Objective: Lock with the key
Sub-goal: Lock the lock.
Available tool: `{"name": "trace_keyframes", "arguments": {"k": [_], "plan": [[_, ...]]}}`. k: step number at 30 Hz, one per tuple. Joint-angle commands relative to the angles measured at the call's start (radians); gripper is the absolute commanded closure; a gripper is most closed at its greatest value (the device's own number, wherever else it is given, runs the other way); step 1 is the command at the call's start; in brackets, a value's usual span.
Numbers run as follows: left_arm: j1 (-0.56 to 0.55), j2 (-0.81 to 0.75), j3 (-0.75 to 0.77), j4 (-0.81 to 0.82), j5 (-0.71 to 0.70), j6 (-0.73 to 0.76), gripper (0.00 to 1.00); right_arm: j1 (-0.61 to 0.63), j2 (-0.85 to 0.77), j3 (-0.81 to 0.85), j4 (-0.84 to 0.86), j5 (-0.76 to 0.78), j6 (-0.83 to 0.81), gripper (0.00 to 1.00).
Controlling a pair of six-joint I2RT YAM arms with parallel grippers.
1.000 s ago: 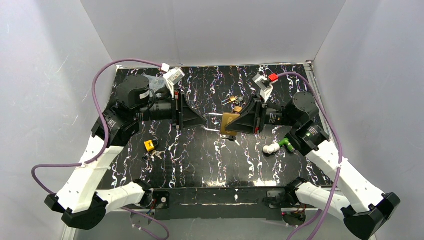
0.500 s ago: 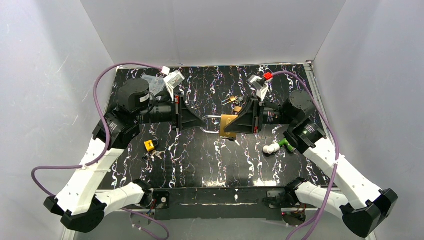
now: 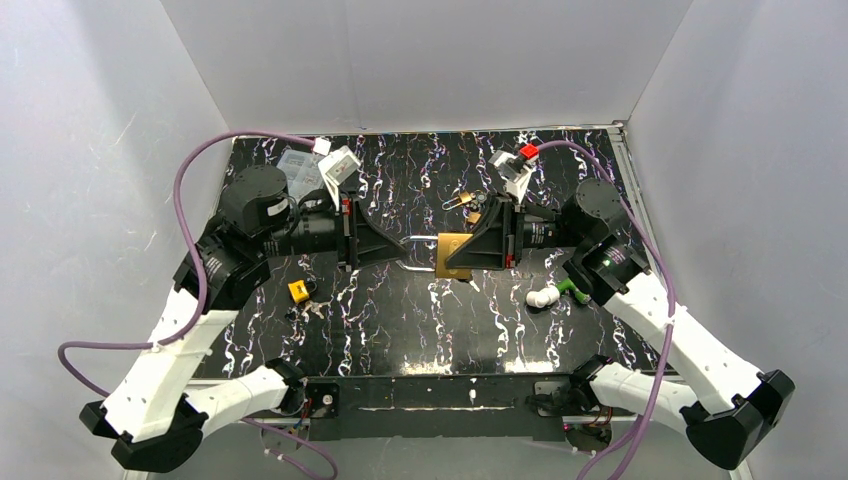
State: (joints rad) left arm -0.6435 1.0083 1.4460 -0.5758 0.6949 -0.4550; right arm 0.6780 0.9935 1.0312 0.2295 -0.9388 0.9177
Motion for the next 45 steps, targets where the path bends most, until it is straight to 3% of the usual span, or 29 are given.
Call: {"name": "trace_keyframes", "arguments": {"k": [1, 14, 29, 45], "plan": [[-0.032, 0.025, -0.024, 0.051, -0.011, -0.035, 1.00, 0.062, 0.003, 0.107, 0.047, 0.063, -0.091, 0.99], [-0.071, 0.052, -0.054, 0.063, -0.101, -0.030, 1.00, 0.119, 0.036, 0.151, -0.024, 0.111, -0.153, 0.99], [-0.208, 0.134, 0.025, 0.007, -0.301, -0.036, 1.00, 0.187, 0.061, 0.199, -0.262, 0.388, -0.309, 0.99], [-0.268, 0.114, 0.011, 0.265, -0.201, -0.180, 1.00, 0.209, 0.112, 0.153, -0.288, 0.467, -0.347, 0.99]]}}
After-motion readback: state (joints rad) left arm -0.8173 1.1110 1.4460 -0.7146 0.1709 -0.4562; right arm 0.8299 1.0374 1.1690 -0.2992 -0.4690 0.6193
